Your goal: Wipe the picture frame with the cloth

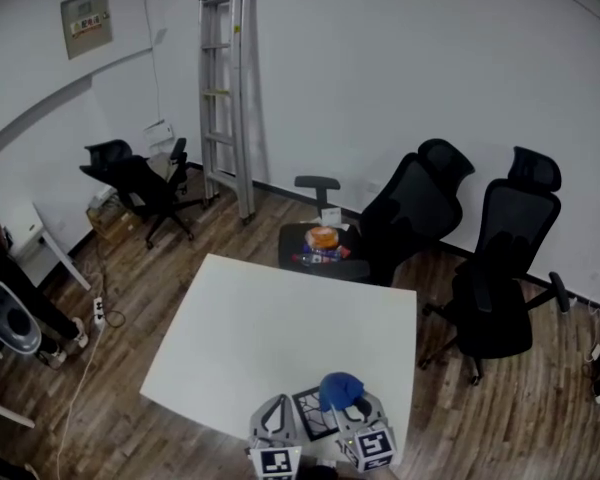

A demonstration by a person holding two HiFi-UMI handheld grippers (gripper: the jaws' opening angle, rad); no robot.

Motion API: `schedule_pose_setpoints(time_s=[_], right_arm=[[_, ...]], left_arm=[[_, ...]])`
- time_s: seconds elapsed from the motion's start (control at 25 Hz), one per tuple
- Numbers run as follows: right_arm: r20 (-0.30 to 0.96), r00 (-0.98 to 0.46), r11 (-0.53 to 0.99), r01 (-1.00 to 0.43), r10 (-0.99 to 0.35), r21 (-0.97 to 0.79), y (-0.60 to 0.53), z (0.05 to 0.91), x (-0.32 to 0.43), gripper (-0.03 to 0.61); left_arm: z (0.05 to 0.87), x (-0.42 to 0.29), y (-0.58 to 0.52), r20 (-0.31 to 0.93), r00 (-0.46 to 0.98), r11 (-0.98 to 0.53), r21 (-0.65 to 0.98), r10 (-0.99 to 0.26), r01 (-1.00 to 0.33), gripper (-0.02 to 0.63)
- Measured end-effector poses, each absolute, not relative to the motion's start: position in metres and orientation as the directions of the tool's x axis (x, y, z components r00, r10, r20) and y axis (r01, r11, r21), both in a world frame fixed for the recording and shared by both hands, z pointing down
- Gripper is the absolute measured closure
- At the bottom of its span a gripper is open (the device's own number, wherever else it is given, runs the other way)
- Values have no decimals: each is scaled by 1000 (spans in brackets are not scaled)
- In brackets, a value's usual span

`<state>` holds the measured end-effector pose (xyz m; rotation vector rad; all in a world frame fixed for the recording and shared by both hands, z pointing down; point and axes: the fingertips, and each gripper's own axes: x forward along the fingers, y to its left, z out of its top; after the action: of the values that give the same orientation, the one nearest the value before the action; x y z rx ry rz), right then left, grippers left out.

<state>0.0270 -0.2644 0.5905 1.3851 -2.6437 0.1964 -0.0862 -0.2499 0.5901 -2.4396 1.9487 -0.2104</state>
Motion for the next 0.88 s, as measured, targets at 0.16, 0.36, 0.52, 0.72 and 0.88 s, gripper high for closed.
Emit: schedule_pose_setpoints(time_s=[0.16, 0.36, 0.52, 0.72, 0.88], right_arm=[[142, -585, 588, -809, -799, -26, -271, 577, 13, 460], [140, -607, 608, -793, -783, -35, -271, 568, -1, 460], [129, -615, 620, -784, -778, 0, -272, 573, -1, 461], [159, -607, 613, -790, -779, -12, -270, 575, -1, 462], [158, -603, 609, -793, -782, -12, -271, 577, 3, 462]], left_arm=[[578, -89, -253, 69, 212, -218, -96, -975, -971, 611], [572, -92, -256, 52, 211, -215, -104, -976, -971, 611], [570, -94, -259, 46, 205, -209, -100, -978, -973, 611], [575, -100, -259, 114, 200, -215, -140, -973, -967, 611], [579, -100, -261, 122, 201, -217, -139, -972, -966, 611]])
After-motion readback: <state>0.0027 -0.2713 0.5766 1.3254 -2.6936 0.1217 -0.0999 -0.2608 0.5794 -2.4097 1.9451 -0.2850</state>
